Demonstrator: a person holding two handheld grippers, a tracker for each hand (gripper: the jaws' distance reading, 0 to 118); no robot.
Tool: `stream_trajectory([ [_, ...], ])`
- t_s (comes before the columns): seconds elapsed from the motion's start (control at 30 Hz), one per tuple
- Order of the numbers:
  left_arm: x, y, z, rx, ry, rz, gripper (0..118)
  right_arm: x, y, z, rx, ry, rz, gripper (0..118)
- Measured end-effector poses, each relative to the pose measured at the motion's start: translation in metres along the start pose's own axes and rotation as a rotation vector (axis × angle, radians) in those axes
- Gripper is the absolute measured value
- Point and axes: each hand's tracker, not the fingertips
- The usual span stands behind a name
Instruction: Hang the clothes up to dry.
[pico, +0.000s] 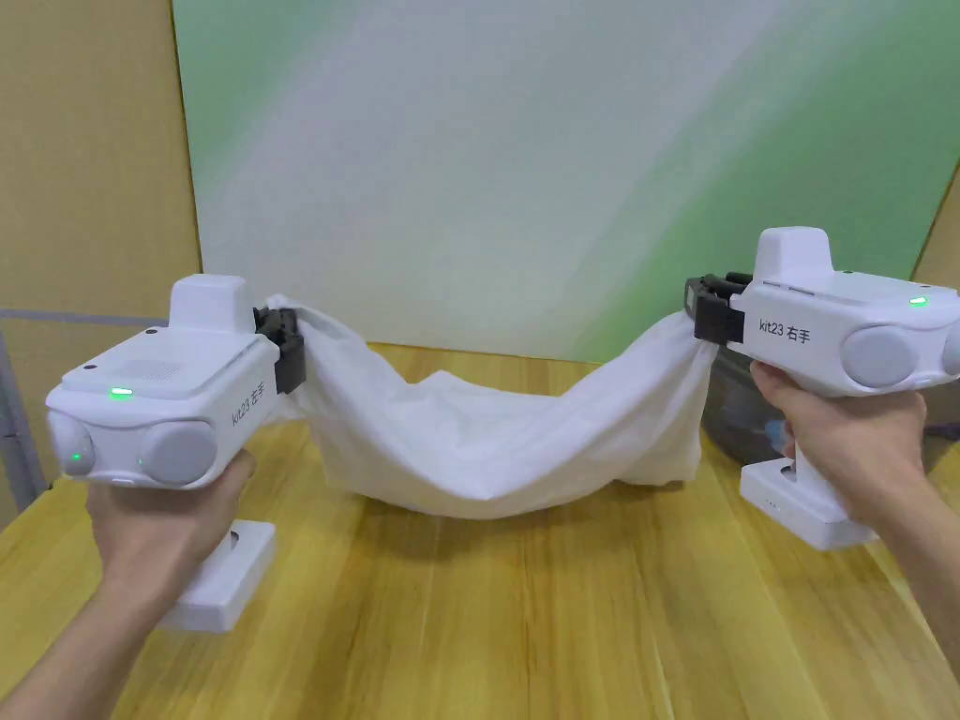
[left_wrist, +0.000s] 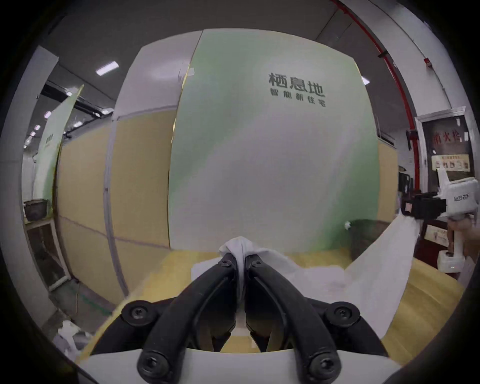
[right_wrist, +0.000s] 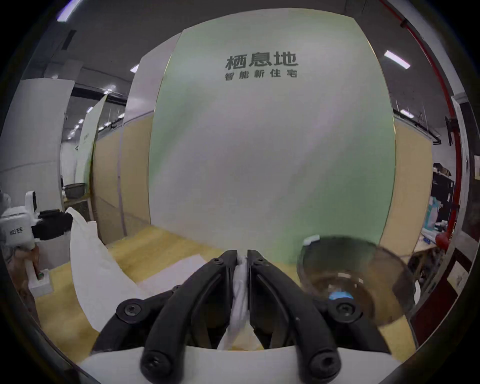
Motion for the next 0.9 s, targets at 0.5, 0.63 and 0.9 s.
stream_trajectory([
  [0.5,0.013,-0.068,0.104,-0.289,-0.124,-0.041,2,0.013,-0.109,0.090,-0.345,0.097,-0.064,11],
  [0.63,0.012,-0.075,0.119,-0.380,-0.149,-0.096,2,0.011,-0.130,0.096,-0.489,0.082,-0.038,11],
  [0.9,0.020,-0.114,0.115,-0.693,-0.220,-0.114,2,-0.007,-0.152,0.089,-0.659,0.067,0.021,13],
])
